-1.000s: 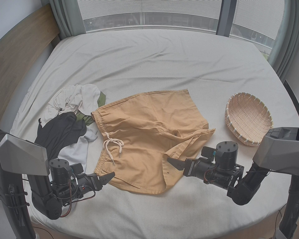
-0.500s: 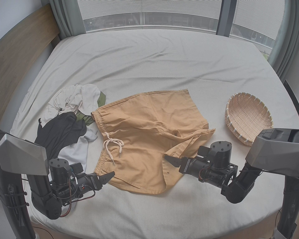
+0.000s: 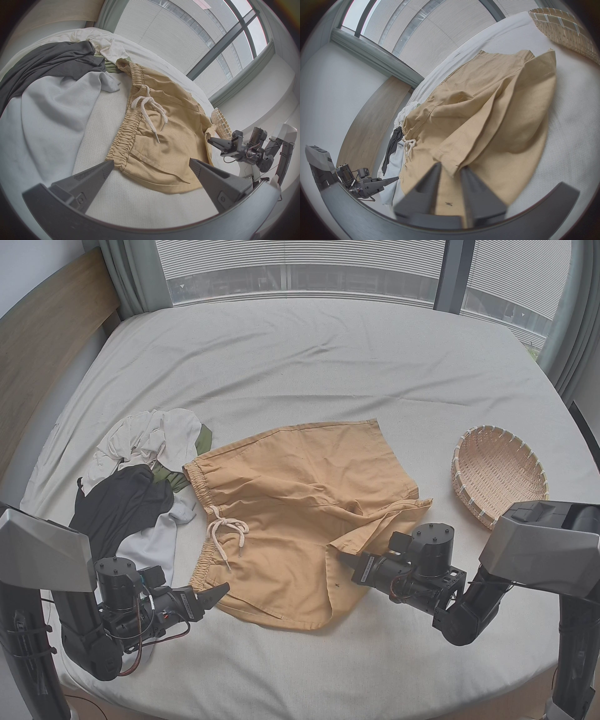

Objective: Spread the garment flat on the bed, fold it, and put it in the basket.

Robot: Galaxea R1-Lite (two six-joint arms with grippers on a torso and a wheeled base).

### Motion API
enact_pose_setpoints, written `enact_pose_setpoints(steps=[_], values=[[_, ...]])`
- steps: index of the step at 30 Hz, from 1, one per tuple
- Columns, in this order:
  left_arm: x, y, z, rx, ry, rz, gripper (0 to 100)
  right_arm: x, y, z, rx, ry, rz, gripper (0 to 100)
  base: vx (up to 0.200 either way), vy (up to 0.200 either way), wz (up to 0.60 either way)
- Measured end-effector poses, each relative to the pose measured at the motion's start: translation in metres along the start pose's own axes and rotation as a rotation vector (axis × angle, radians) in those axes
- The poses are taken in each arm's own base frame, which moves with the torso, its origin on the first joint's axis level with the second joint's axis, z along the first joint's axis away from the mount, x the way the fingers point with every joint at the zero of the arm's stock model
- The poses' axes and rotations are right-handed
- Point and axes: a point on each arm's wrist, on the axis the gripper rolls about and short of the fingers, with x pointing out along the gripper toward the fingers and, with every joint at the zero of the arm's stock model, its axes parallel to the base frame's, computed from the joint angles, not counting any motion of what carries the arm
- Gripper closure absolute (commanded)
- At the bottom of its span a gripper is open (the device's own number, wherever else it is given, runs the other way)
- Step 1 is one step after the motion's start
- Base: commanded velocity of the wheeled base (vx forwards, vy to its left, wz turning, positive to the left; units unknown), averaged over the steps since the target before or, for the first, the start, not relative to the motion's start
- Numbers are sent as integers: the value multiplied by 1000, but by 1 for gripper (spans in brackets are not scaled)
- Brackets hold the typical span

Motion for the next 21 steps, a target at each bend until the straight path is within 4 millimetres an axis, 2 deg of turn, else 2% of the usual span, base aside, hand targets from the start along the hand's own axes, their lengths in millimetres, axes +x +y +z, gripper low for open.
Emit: enact_pose_setpoints(steps=[7,11,15,21], values=[[-1,0,0,0,-1,-1,0,-2,-7,2,5,-24,-49,100,0,0,0],[-2,-1,1,2,-5,-3,0,-14,-8,4,7,-27,-76,100,0,0,0],[-2,-2,2,2,-8,-4,0,-37,-10,5,7,-8,-113,100,0,0,0],[-3,-2,2,2,-9,-4,0,-90,-20,4,-17,33,-201,100,0,0,0]])
